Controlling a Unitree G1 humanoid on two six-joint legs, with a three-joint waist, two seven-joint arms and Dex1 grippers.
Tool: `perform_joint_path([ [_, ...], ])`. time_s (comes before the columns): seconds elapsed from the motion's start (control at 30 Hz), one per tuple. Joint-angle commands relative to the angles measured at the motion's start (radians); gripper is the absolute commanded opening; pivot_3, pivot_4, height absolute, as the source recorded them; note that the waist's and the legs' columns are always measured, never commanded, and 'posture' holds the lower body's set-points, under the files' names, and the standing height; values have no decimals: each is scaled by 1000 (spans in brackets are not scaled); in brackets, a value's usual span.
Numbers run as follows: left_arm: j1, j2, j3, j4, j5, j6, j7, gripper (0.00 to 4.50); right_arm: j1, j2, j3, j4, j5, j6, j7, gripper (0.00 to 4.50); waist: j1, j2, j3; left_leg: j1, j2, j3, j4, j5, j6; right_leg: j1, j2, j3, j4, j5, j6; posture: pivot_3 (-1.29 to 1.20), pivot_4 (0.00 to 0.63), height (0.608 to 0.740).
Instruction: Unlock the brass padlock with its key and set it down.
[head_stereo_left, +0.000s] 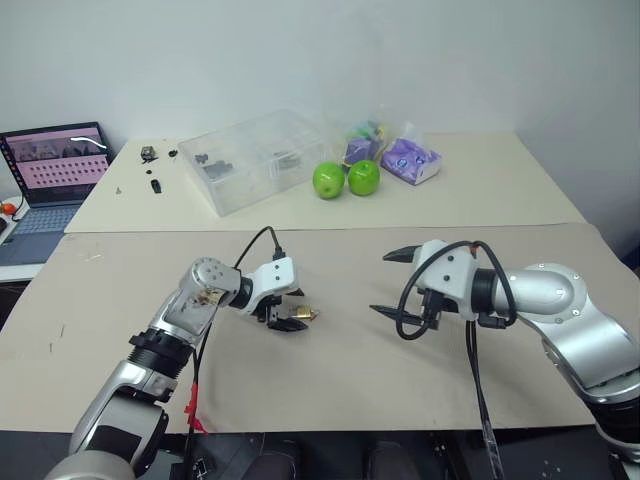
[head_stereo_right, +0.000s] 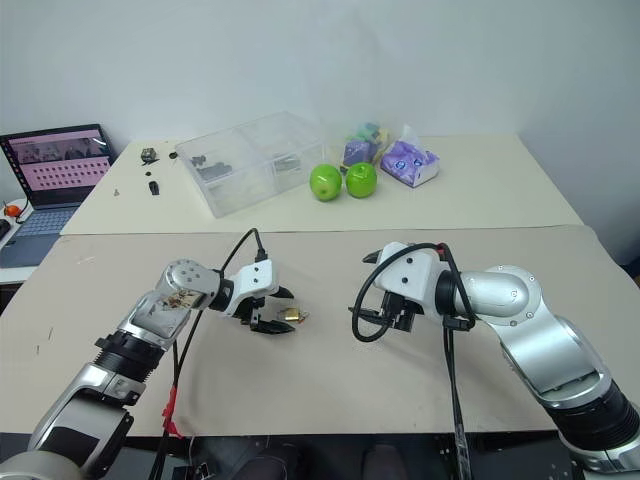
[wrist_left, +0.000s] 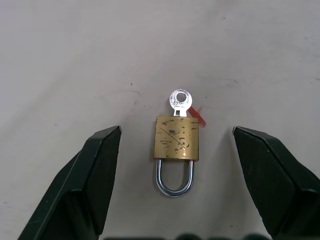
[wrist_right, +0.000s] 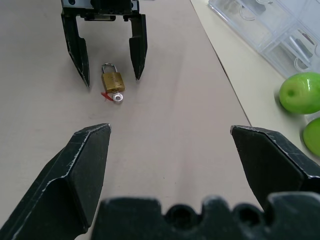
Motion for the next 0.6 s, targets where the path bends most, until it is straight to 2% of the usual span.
perform_joint_path([
  [0.03, -20, 13, 5, 29, -2, -44, 1, 3779, -12, 1, -42, -22, -10, -9, -9, 4500, 0, 0, 0, 0, 0, 0, 0, 0, 0, 0, 0, 0, 0, 0, 0, 0, 150, 740],
  [0.07, -22, 12, 3, 37, -2, -46, -1, 3779, -11, 0, -42, -22, -12, -10, -9, 4500, 0, 0, 0, 0, 0, 0, 0, 0, 0, 0, 0, 0, 0, 0, 0, 0, 150, 740],
  [0.17, -23, 13, -4, 54, -3, -47, -15, 3007, -9, -1, -44, -22, -17, -12, -8, 4500, 0, 0, 0, 0, 0, 0, 0, 0, 0, 0, 0, 0, 0, 0, 0, 0, 150, 740],
  [0.23, -22, 13, -10, 59, -3, -53, -26, 2324, -8, -2, -45, -22, -19, -13, -7, 4500, 0, 0, 0, 0, 0, 0, 0, 0, 0, 0, 0, 0, 0, 0, 0, 0, 150, 740],
  [0.27, -21, 13, -11, 61, -4, -53, -28, 1792, -9, -2, -44, -22, -20, -13, -7, 4500, 0, 0, 0, 0, 0, 0, 0, 0, 0, 0, 0, 0, 0, 0, 0, 0, 150, 740],
  [0.37, -19, 7, -11, 60, -12, -47, -39, 850, -10, -4, -45, -22, -22, -14, -5, 4500, 0, 0, 0, 0, 0, 0, 0, 0, 0, 0, 0, 0, 0, 0, 0, 0, 150, 740],
  [0.6, -20, -4, -16, 68, 3, -55, -20, 766, -15, -8, -45, -22, -29, -12, 0, 4500, 0, 0, 0, 0, 0, 0, 0, 0, 0, 0, 0, 0, 0, 0, 0, 0, 150, 740],
])
